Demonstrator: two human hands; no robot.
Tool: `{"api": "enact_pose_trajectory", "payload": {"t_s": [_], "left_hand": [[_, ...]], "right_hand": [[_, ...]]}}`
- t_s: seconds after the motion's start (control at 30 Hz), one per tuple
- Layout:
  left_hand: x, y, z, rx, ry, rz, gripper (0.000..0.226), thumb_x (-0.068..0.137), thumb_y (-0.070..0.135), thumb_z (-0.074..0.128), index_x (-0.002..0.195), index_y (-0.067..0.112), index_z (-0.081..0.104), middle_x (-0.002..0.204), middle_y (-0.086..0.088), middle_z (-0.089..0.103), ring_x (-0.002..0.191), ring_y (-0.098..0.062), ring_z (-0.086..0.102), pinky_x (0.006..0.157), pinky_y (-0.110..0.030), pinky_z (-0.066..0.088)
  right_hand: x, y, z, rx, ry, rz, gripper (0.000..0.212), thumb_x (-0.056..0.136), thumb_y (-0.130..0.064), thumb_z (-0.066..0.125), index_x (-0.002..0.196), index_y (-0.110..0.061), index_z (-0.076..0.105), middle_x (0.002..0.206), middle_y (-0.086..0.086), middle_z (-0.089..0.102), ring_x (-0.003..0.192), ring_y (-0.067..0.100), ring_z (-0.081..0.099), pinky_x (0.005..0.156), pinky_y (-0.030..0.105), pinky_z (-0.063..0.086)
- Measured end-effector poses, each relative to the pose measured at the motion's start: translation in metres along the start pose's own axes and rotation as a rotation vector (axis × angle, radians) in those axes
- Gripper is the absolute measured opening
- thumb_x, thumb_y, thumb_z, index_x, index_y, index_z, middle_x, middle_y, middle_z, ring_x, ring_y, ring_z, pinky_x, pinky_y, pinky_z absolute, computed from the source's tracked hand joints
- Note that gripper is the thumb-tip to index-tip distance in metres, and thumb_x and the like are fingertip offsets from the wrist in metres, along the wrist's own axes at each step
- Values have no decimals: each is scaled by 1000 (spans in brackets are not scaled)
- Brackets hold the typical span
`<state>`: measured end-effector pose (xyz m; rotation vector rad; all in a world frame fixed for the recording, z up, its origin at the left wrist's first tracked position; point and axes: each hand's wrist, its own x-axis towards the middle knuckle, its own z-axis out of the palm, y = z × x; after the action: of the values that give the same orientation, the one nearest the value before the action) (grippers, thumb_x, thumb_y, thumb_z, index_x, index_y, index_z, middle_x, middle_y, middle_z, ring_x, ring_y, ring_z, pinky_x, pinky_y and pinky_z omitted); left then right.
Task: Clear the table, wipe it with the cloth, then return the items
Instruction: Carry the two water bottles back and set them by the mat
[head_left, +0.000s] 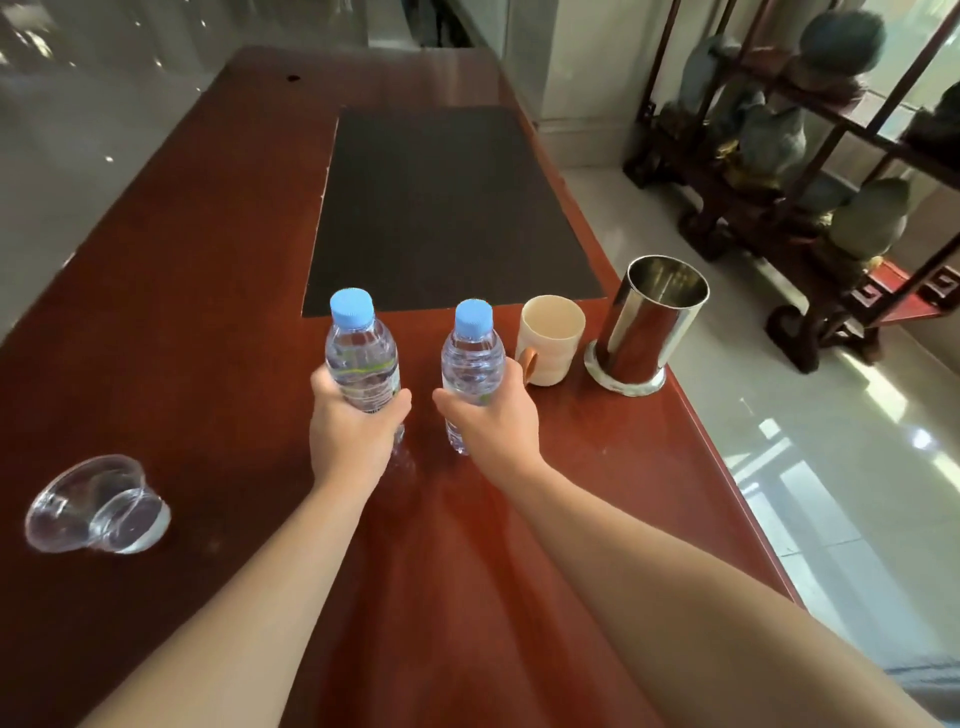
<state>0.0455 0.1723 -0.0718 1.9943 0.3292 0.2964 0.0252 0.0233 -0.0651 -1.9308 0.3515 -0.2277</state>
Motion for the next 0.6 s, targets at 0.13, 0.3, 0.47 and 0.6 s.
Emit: {"api": "enact_pose_trajectory", "payload": {"t_s": [0.13, 0.3, 0.47, 0.6], "left_hand": [[34, -2, 13, -36, 28, -2, 60, 64, 42, 80, 104, 39, 36, 87, 25, 53, 76, -1, 54, 70, -24, 42], [62, -7, 25, -40, 21, -3, 63, 66, 42, 81, 110, 37, 37, 95, 17, 56, 82, -4, 56, 69, -22, 43], [75, -19, 32, -44, 10, -36, 66, 67, 42, 81, 116, 37, 37, 97, 19, 55, 81, 0, 55, 67, -18, 42], [79, -24, 37, -60, 16, -59, 64, 65, 42, 81, 111, 40, 36, 94, 23, 53, 80, 5, 55, 66, -17, 41]], "right_hand": [[37, -2, 17, 6, 18, -3, 56, 67, -53, 74, 111, -39, 42, 93, -25, 56, 82, -3, 60, 69, 19, 48], [70, -2, 30, 24, 12, 27, 58, 69, -52, 75, 113, -39, 38, 98, -21, 59, 86, -1, 61, 69, 19, 48], [88, 2, 36, 16, 6, 56, 58, 72, -49, 77, 113, -40, 36, 98, -21, 58, 83, -5, 58, 60, 10, 39], [96, 6, 37, 24, 28, 62, 59, 71, -51, 76, 114, -39, 37, 99, -21, 59, 84, -5, 59, 60, 10, 38]]}}
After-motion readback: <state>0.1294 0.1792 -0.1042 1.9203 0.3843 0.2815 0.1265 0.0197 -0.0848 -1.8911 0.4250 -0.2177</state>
